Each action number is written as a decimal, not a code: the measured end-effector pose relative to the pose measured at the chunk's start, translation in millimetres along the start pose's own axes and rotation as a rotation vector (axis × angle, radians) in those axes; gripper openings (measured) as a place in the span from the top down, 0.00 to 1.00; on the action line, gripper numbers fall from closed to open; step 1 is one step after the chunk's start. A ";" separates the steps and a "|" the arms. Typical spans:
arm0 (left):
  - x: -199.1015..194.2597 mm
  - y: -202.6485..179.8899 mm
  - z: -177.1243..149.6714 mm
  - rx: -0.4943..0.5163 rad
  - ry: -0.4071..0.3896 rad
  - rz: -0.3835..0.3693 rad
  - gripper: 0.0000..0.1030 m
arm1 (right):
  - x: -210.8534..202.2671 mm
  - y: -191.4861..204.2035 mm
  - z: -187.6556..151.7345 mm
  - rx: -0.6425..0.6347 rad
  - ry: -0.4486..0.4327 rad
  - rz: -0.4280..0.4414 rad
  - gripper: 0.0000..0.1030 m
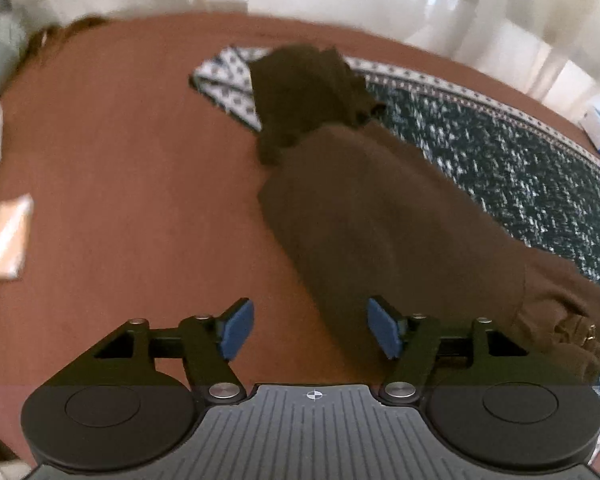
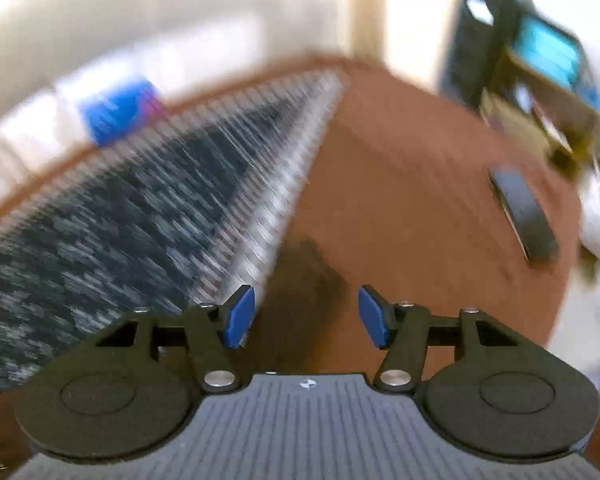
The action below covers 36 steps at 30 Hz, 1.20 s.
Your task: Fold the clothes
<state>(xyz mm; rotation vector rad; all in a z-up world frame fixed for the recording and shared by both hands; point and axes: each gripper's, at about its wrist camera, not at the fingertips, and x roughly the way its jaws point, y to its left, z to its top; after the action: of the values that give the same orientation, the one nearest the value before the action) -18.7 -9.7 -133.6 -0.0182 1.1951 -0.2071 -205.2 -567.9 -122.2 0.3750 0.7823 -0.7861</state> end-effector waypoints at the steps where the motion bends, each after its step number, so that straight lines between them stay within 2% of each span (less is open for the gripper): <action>1: 3.6 -0.4 -2.4 -0.017 0.008 -0.006 0.24 | -4.1 12.6 1.5 -0.037 -0.004 0.088 0.32; 4: 12.5 -2.9 -6.3 -0.061 0.015 0.011 0.24 | -13.3 53.3 4.1 -0.151 0.002 0.357 0.32; 6: 14.8 -4.1 -6.6 -0.095 0.017 0.008 0.24 | -8.1 91.4 -2.2 -0.227 0.072 0.547 0.32; 10: 15.4 -9.8 -7.1 -0.137 0.016 -0.033 0.24 | 5.0 175.9 -25.6 -0.351 0.234 0.844 0.32; 11: 16.4 -12.0 -7.8 -0.134 0.018 -0.034 0.24 | 8.5 199.3 -32.2 -0.380 0.273 0.905 0.32; 14: 18.4 -16.5 -9.5 -0.113 0.017 -0.033 0.24 | 13.7 259.1 -48.1 -0.470 0.357 1.009 0.32; 18: 23.2 -15.5 -10.7 -0.122 0.022 -0.056 0.24 | 20.8 325.7 -66.6 -0.603 0.422 1.079 0.32; 23: 30.5 -13.4 -12.7 -0.137 0.026 -0.097 0.26 | 30.7 374.6 -82.2 -0.717 0.446 1.057 0.32; 26: 35.3 -10.7 -13.1 -0.152 0.036 -0.142 0.36 | 41.9 390.7 -90.2 -0.722 0.517 1.046 0.32; 27: 36.4 -10.4 -13.1 -0.152 0.040 -0.153 0.55 | 44.0 393.9 -93.4 -0.728 0.537 1.044 0.33; 28: 36.0 -10.8 -12.7 -0.147 0.038 -0.162 0.66 | 45.9 396.4 -97.0 -0.739 0.557 1.042 0.39; 29: 35.7 -11.2 -12.4 -0.142 0.036 -0.170 0.73 | 47.6 398.4 -99.9 -0.748 0.580 1.044 0.57; 30: 35.1 -11.5 -12.0 -0.137 0.034 -0.179 0.81 | 46.3 397.3 -99.1 -0.745 0.585 1.049 0.68; 31: 32.6 -11.1 -11.4 -0.134 0.026 -0.186 0.87 | 41.8 393.1 -94.2 -0.730 0.573 1.059 0.91; 32: 29.8 -10.8 -10.8 -0.131 0.018 -0.193 0.88 | 37.3 388.9 -89.3 -0.715 0.561 1.069 0.97; 36: 5.2 -11.5 -3.0 -0.118 -0.039 -0.231 0.91 | 17.8 370.3 -67.7 -0.655 0.505 1.110 0.97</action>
<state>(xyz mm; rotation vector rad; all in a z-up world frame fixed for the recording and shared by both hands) -21.4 -21.6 -138.1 -0.2634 1.1646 -0.3370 47.4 -292.9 -172.6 0.3433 1.0726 0.6302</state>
